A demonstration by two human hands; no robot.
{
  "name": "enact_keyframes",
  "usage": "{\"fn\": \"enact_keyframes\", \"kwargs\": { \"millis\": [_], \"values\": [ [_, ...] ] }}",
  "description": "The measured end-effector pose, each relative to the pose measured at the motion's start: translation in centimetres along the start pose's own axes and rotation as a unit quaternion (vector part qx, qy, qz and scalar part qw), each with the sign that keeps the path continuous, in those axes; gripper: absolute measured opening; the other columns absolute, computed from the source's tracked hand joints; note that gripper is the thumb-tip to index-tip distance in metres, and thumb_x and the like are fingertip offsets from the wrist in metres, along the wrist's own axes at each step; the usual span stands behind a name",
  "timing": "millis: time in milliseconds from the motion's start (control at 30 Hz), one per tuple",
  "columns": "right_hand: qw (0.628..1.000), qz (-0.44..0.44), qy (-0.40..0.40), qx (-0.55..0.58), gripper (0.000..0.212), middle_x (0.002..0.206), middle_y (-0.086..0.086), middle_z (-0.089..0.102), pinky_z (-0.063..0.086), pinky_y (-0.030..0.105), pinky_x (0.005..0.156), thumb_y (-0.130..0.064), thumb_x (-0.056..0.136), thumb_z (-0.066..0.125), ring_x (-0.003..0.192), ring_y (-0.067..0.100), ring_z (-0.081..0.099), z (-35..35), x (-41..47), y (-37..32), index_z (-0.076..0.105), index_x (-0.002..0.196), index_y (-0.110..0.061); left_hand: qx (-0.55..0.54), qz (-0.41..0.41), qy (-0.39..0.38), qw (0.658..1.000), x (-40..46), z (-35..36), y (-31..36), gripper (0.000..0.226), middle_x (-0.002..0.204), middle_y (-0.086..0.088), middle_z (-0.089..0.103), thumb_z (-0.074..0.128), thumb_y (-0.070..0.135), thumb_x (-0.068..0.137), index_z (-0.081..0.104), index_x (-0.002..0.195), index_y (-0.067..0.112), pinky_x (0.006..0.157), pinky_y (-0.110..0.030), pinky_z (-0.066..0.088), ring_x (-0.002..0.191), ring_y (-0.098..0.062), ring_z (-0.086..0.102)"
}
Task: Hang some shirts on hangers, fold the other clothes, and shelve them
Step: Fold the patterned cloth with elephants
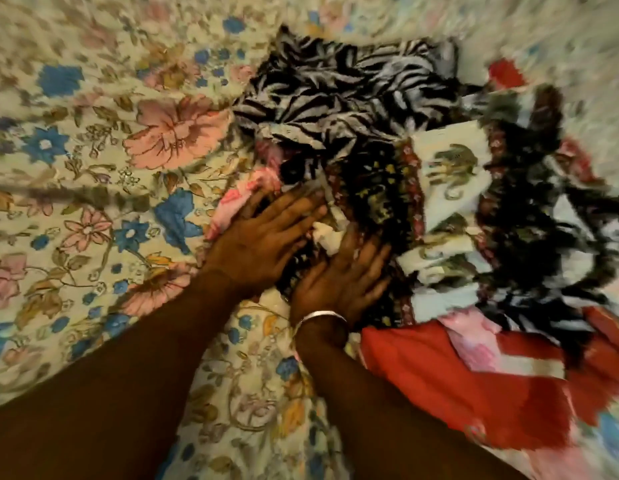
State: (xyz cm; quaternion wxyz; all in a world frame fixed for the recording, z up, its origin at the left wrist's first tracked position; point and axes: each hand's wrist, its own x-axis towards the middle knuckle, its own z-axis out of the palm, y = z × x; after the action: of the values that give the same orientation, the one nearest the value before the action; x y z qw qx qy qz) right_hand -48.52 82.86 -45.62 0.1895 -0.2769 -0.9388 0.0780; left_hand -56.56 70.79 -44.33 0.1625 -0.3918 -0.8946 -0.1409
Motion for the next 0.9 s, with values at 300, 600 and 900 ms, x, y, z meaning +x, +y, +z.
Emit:
{"fn": "enact_keyframes", "kwargs": {
  "millis": [300,600,900],
  "values": [
    [0.971,-0.114,-0.056,0.201,0.049,0.125,0.014,0.066,0.028,0.051,0.109,-0.035,0.071,0.05,0.124,0.038,0.058,-6.6,-1.6,2.3,0.07,0.114,-0.021,-0.091,-0.289,-0.06,0.951,-4.4,-8.6,12.3,0.043,0.125,0.0,0.067,0.042,0.045,0.095,0.063,0.13,0.031,0.092,-0.033,0.048,0.114,-0.024,0.061],
    [0.825,-0.391,-0.372,0.168,0.052,0.128,0.011,0.061,0.048,0.042,0.098,-0.035,0.082,0.064,0.119,0.035,0.057,-17.7,-8.8,0.6,0.061,0.133,-0.025,-0.158,-0.556,0.154,0.802,-22.6,-16.5,18.2,0.031,0.123,-0.008,0.069,0.043,0.026,0.109,0.064,0.13,0.021,0.079,-0.033,0.045,0.106,-0.029,0.065],
    [0.923,-0.287,-0.246,0.077,0.025,0.118,0.011,0.069,0.053,0.043,0.091,-0.021,0.095,0.054,0.11,0.034,0.063,-16.7,-7.3,2.7,0.069,0.115,-0.02,-0.149,-0.597,0.349,0.707,-29.5,-21.1,19.1,0.033,0.137,-0.004,0.06,0.052,0.016,0.104,0.058,0.134,0.029,0.085,-0.042,0.055,0.101,-0.028,0.065]
  ]
}}
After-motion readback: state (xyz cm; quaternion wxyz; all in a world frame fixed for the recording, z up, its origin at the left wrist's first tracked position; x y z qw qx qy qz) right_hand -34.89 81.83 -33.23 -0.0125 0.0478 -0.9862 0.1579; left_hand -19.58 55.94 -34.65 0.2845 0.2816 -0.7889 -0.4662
